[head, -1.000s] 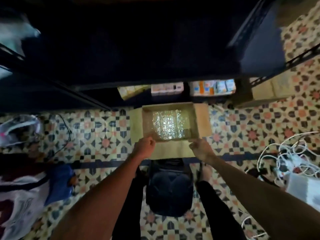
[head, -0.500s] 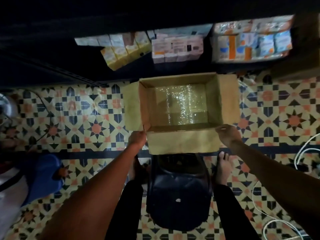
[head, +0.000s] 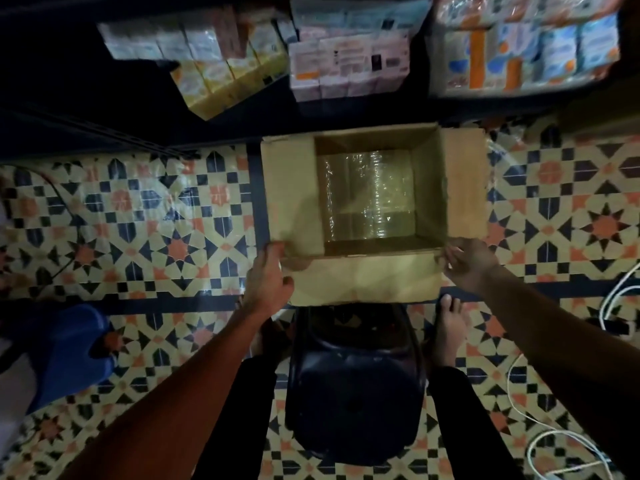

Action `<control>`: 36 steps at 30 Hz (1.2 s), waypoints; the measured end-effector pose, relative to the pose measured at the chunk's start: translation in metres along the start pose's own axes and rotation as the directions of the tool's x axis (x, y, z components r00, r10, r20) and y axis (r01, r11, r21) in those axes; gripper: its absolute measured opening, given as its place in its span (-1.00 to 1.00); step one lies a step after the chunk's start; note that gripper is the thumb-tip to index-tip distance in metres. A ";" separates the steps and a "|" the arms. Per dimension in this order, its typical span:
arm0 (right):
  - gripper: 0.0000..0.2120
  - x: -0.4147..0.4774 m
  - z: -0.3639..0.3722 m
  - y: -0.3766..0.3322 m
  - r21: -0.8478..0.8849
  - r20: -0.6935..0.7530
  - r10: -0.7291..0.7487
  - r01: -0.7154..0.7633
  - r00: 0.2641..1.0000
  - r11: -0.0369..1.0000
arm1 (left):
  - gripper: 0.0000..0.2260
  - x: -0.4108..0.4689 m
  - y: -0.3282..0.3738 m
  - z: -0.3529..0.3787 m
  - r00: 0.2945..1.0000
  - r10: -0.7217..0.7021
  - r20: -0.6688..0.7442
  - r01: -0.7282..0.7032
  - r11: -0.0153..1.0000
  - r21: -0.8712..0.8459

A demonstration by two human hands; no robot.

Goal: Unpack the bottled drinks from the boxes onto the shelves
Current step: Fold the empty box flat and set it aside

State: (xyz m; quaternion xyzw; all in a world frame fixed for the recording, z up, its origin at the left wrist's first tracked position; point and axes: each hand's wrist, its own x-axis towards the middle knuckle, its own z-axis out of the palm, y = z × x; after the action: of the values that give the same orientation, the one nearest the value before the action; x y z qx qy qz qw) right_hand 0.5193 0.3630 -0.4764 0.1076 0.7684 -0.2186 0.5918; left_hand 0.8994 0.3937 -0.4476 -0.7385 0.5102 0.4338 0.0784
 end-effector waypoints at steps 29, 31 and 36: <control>-0.26 0.003 -0.022 0.000 -0.844 0.521 -0.127 0.532 0.844 0.070 | -0.17 0.030 -0.002 -0.051 0.914 0.154 0.375 -0.384 0.629 0.676; -0.17 0.006 -0.022 0.001 -0.853 0.500 -0.126 0.512 0.857 0.097 | -0.22 0.032 -0.003 -0.053 0.907 0.182 0.380 -0.405 0.627 0.666; -0.71 -0.001 -0.038 -0.001 -0.830 0.507 -0.139 0.525 0.851 0.186 | -0.42 0.036 -0.010 -0.055 0.912 0.202 0.358 -0.352 0.833 0.427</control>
State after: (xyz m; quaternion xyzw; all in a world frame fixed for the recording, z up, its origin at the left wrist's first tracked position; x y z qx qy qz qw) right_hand 0.4863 0.3800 -0.4680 -0.4781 0.6377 0.1474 0.5858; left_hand 0.9421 0.3428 -0.4427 -0.5386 0.6869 0.4056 0.2713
